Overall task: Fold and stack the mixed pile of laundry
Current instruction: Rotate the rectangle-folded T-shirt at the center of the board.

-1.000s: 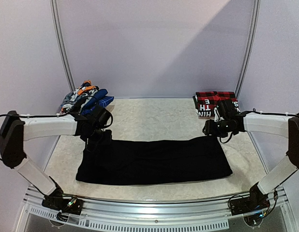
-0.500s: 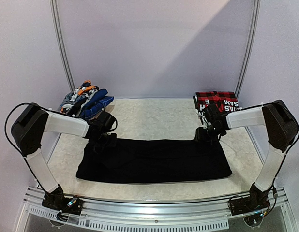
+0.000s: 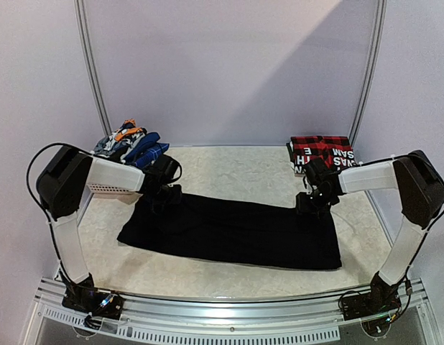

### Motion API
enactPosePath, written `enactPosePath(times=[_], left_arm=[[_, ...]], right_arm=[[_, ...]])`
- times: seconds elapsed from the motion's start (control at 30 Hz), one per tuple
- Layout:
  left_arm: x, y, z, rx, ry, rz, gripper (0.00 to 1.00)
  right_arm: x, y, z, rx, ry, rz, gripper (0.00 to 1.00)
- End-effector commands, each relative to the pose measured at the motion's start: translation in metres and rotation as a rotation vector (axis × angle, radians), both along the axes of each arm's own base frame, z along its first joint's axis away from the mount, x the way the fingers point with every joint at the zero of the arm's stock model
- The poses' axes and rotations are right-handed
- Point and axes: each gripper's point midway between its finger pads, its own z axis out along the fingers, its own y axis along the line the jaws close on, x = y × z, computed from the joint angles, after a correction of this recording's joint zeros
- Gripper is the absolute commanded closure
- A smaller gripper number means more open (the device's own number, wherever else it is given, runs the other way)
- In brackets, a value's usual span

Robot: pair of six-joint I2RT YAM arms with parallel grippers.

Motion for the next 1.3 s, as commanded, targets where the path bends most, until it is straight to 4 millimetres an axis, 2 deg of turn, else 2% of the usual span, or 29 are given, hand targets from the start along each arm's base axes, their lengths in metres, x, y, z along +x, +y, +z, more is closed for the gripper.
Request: enactPosePath(times=[0.0, 0.17, 0.27, 0.43, 0.57, 0.63, 0.73, 0.9, 1.03, 1.17, 1.27], left_arm=[[0.020, 0.007, -0.039, 0.035, 0.116, -0.008, 0.73], [0.057, -0.016, -0.035, -0.035, 0.106, -0.027, 0.73], [0.077, -0.028, -0.030, -0.062, 0.093, -0.038, 0.73], [0.110, -0.052, -0.033, -0.138, 0.084, -0.088, 0.73], [0.129, -0.071, -0.040, -0.185, 0.093, -0.142, 0.74], [0.139, -0.085, -0.033, -0.243, 0.087, -0.179, 0.74], [0.148, -0.095, -0.028, -0.271, 0.081, -0.205, 0.74], [0.152, -0.103, -0.015, -0.293, 0.048, -0.263, 0.73], [0.148, -0.108, 0.004, -0.307, 0.009, -0.324, 0.69], [0.144, -0.106, 0.030, -0.308, -0.042, -0.348, 0.64], [0.138, -0.104, 0.038, -0.305, -0.051, -0.357, 0.60]], right_arm=[[-0.071, -0.007, -0.035, 0.022, 0.265, 0.004, 0.43], [-0.111, 0.006, -0.044, 0.079, 0.370, 0.046, 0.42], [-0.132, 0.021, -0.041, 0.126, 0.409, 0.089, 0.42], [-0.168, 0.051, -0.036, 0.199, 0.480, 0.211, 0.42], [-0.191, 0.080, -0.028, 0.249, 0.505, 0.348, 0.42], [-0.202, 0.097, -0.021, 0.283, 0.510, 0.433, 0.42], [-0.211, 0.124, -0.008, 0.335, 0.497, 0.544, 0.42], [-0.205, 0.141, 0.006, 0.343, 0.441, 0.607, 0.42], [-0.190, 0.139, 0.025, 0.292, 0.368, 0.608, 0.40], [-0.170, 0.132, 0.047, 0.222, 0.267, 0.582, 0.33], [-0.152, 0.126, 0.064, 0.200, 0.182, 0.537, 0.30]])
